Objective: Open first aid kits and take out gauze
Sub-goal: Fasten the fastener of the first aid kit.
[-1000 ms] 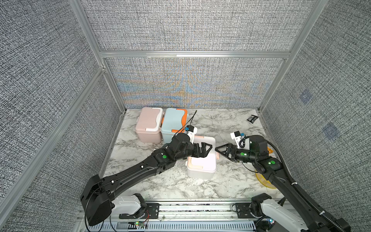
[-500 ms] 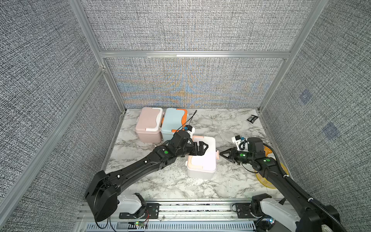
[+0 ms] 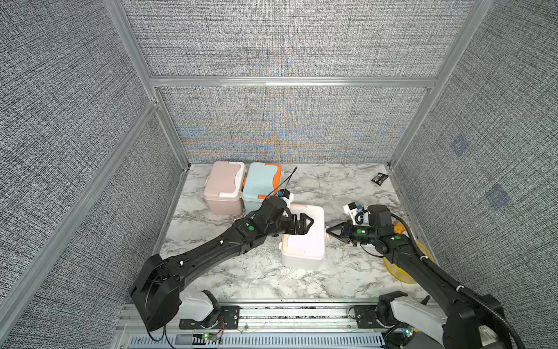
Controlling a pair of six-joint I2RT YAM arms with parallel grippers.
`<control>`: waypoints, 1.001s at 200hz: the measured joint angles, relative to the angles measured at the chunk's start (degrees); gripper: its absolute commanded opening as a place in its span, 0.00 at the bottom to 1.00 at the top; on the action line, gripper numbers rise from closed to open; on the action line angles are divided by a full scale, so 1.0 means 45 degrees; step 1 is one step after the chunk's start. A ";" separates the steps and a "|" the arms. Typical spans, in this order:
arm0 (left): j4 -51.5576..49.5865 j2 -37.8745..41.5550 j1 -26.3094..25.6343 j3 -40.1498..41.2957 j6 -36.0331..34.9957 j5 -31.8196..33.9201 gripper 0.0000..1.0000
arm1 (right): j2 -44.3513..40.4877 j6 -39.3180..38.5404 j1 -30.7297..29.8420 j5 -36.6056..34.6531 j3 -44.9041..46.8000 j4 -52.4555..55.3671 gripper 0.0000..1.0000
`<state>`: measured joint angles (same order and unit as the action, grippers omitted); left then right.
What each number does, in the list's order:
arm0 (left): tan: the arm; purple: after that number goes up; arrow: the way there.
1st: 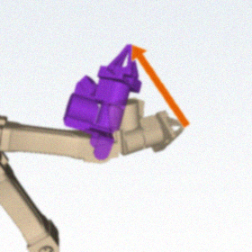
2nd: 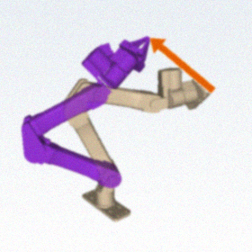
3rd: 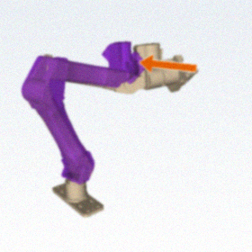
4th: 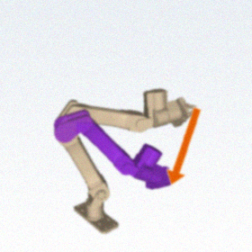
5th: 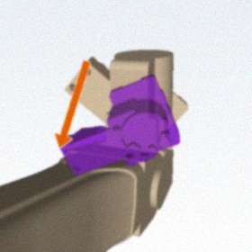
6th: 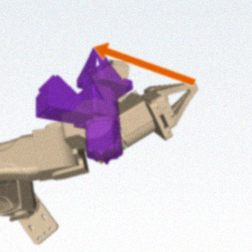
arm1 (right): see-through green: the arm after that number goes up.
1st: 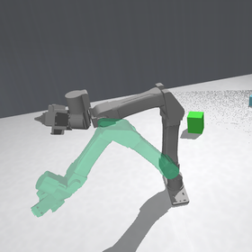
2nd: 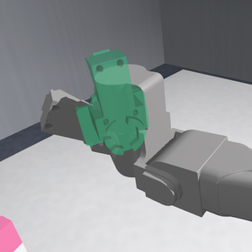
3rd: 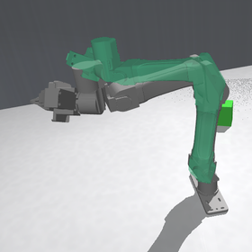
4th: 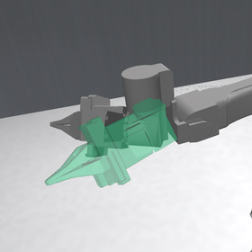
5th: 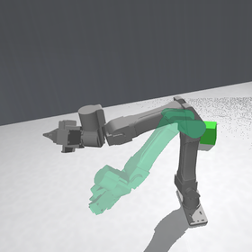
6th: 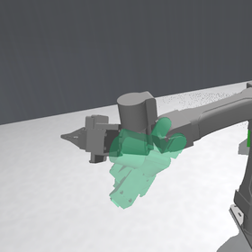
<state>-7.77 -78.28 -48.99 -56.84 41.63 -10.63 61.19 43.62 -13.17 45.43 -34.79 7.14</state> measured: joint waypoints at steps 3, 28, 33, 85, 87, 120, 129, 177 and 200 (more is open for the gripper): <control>-0.0010 0.0005 0.0000 -0.0005 0.0000 0.0000 1.00 | -0.0073 -0.0005 0.0000 0.0000 -0.0029 0.0015 0.07; -0.0126 0.0019 0.0000 -0.0165 -0.0005 0.0005 1.00 | -0.0782 -0.0034 0.0015 -0.0024 -0.0325 0.0121 0.16; -0.0209 0.0019 0.0000 -0.0238 -0.0010 0.0015 1.00 | -0.0903 -0.0087 0.0034 -0.0063 -0.0379 0.0199 0.18; -0.1151 -0.0291 0.0005 -0.1059 -0.0602 0.0374 0.99 | -0.1035 -0.0340 0.0831 -0.0359 0.0316 0.0738 0.34; -0.1175 -0.0311 0.0005 -0.1069 -0.0622 0.0379 1.00 | -0.0986 -0.0340 0.0840 -0.0345 0.0335 0.0733 0.34; -0.1433 -0.0724 0.0005 -0.1137 -0.0840 0.0384 1.00 | -0.0019 -0.0296 0.0835 0.0272 0.0457 0.0044 0.21; -0.1375 -0.0797 0.0000 -0.1185 -0.0865 0.0379 0.99 | 0.0175 -0.0131 0.0792 0.0403 0.0461 -0.0131 0.16; -0.1156 -0.0986 0.0000 -0.1219 -0.0855 0.0340 0.99 | 0.0957 -0.0087 0.0209 0.0690 0.0185 -0.0971 0.09; -0.1054 -0.1039 0.0000 -0.1219 -0.0850 0.0325 1.00 | 0.1107 -0.0058 -0.0005 0.0719 0.0107 -0.1093 0.09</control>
<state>-12.51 -82.96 -48.99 -62.33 37.80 -9.17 66.17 43.35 -13.19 48.66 -34.30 2.22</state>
